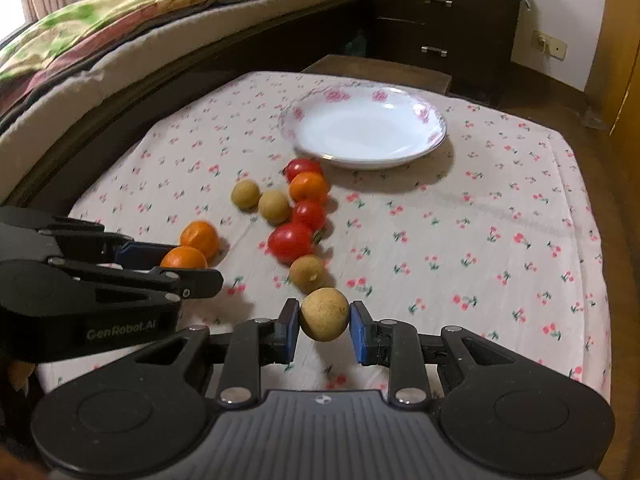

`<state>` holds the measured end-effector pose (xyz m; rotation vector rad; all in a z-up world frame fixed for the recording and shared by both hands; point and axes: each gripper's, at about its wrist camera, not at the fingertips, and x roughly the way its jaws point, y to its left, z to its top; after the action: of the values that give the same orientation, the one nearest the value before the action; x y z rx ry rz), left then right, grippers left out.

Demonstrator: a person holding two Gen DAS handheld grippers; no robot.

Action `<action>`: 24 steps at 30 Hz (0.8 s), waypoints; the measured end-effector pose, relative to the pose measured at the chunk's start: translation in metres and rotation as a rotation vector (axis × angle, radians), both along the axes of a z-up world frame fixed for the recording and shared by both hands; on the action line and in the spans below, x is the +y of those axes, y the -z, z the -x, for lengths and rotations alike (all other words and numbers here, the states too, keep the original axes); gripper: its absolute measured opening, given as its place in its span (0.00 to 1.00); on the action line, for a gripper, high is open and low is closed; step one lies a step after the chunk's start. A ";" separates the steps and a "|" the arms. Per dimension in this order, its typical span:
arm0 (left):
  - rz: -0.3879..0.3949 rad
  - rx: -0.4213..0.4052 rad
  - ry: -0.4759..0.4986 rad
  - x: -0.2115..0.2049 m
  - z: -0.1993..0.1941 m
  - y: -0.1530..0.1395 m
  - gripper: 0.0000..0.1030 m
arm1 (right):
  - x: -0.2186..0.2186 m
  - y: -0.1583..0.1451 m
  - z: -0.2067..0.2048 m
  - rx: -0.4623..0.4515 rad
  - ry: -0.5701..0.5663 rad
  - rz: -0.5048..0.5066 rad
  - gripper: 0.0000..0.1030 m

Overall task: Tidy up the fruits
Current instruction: 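Carry the mandarin and brown fruit over the white plate with both tools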

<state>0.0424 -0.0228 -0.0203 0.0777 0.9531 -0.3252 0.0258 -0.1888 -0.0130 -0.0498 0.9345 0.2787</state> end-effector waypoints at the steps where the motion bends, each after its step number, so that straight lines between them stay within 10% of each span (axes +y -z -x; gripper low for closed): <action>1: 0.005 0.000 -0.003 0.000 -0.003 -0.001 0.39 | -0.001 -0.001 -0.002 -0.002 0.004 -0.002 0.28; 24: 0.010 -0.046 -0.031 -0.026 -0.099 -0.023 0.39 | -0.012 -0.016 -0.098 -0.034 0.057 -0.035 0.28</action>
<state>0.1414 -0.0491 0.0024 0.0609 0.9060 -0.2986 0.1238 -0.2011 0.0026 0.0037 0.8956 0.2408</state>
